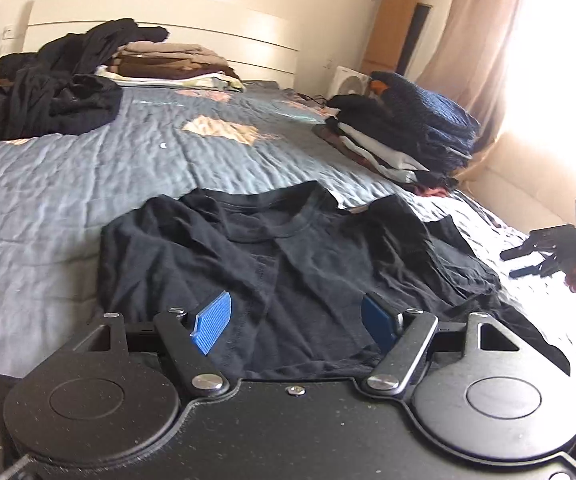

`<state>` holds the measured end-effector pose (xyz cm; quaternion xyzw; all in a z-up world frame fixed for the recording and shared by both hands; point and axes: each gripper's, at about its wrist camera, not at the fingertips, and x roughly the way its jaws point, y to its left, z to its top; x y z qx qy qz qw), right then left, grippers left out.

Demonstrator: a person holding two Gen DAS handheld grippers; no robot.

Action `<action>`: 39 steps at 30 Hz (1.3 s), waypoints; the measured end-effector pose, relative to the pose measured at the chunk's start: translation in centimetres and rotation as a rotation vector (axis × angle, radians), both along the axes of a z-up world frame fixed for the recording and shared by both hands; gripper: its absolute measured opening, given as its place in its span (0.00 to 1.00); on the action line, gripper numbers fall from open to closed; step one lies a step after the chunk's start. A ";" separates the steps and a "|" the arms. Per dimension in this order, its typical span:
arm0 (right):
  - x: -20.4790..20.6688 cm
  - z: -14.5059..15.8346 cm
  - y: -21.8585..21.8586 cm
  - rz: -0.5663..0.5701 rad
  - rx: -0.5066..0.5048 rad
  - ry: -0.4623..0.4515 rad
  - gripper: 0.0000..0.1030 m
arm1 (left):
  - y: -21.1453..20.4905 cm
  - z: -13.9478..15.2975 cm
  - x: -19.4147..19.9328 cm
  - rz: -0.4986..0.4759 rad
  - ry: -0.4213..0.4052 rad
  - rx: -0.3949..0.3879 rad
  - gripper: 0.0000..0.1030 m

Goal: Fold clothes

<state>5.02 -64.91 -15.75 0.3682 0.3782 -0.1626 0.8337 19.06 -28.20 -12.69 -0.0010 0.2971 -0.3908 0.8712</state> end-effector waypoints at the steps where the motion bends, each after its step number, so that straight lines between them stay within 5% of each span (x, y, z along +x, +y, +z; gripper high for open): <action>1: -0.7 -0.8 -0.3 -0.023 0.080 0.001 0.73 | -0.2 0.0 -0.1 -0.005 -0.002 0.005 0.69; 8: -2.6 -3.0 1.1 -0.084 0.332 -0.122 0.73 | -2.0 0.7 -0.9 -0.020 -0.019 -0.014 0.70; 17: -1.9 -5.7 1.0 -0.249 0.401 -0.264 0.69 | -2.9 -0.2 -1.7 -0.054 -0.037 0.007 0.73; 20: -1.3 -5.7 0.9 -0.277 0.373 -0.284 0.54 | -2.8 -0.5 -1.5 -0.053 -0.024 0.009 0.73; 22: -0.9 -5.7 0.8 -0.286 0.354 -0.280 0.24 | -2.7 -0.8 -1.3 -0.055 0.006 0.004 0.73; 27: -1.0 -4.8 1.0 -0.293 0.324 -0.315 0.17 | -3.0 -0.6 -1.2 -0.183 0.136 -0.087 0.73; 30: -0.8 -2.9 1.8 -0.257 0.239 -0.338 0.16 | -4.0 -0.3 -2.4 -0.289 0.147 -0.130 0.74; 33: 0.7 0.5 4.1 -0.130 0.049 -0.328 0.15 | -4.9 -1.0 -3.5 -0.318 0.137 -0.088 0.76; 36: 3.2 3.5 7.8 0.079 -0.136 -0.320 0.15 | -5.2 -1.7 -3.6 -0.312 0.140 -0.052 0.76; 39: 6.0 5.6 13.7 0.392 -0.427 -0.267 0.15 | -4.9 -1.8 -3.2 -0.296 0.149 -0.055 0.76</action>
